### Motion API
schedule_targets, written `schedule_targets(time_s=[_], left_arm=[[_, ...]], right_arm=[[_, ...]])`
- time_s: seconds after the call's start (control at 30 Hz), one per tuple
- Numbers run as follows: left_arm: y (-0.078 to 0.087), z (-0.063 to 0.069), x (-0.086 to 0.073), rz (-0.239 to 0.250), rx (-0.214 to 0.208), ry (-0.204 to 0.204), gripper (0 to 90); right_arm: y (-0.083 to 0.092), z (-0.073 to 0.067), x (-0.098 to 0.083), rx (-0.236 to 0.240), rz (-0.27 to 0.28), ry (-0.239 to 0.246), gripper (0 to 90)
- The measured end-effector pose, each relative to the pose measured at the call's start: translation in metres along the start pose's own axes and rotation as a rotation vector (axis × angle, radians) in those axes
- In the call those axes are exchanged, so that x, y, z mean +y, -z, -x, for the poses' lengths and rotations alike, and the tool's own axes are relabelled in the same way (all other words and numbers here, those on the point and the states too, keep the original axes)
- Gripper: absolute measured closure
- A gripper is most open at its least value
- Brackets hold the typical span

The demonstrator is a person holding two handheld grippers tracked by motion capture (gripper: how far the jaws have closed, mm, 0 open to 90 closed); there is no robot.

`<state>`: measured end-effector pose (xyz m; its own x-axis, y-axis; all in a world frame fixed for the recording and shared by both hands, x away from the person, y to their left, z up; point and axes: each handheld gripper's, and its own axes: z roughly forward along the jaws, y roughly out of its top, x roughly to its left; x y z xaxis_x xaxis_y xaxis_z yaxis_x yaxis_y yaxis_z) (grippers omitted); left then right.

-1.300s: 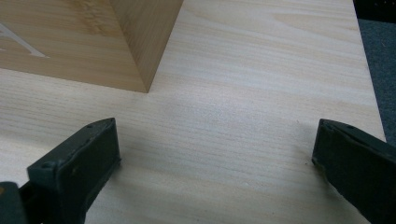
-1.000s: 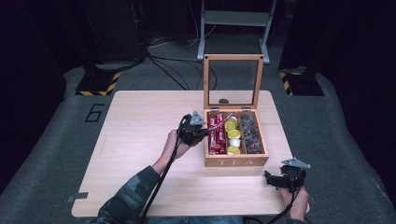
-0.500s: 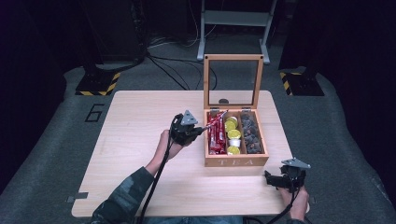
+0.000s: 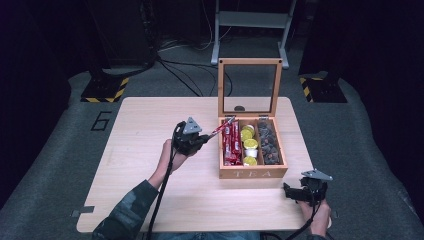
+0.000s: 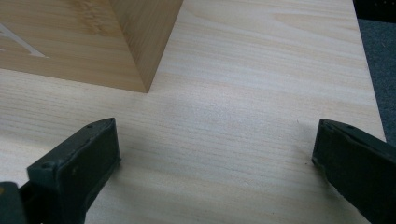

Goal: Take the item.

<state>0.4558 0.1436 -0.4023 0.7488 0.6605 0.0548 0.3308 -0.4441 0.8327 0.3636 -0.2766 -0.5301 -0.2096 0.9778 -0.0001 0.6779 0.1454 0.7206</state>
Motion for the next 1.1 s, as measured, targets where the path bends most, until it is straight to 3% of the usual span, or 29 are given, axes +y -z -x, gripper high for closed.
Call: schedule_targets(time_s=[0.73,1.1], left_arm=[[0.021,-0.018,-0.012,0.038,0.045,0.019,88.8],[0.032,-0.032,-0.019,0.057,0.09,0.04,88.8]], right_arm=[[0.0,0.0,0.0,0.0,0.0,0.0,0.2],[0.0,0.0,0.0,-0.001,0.0,0.0,0.2]])
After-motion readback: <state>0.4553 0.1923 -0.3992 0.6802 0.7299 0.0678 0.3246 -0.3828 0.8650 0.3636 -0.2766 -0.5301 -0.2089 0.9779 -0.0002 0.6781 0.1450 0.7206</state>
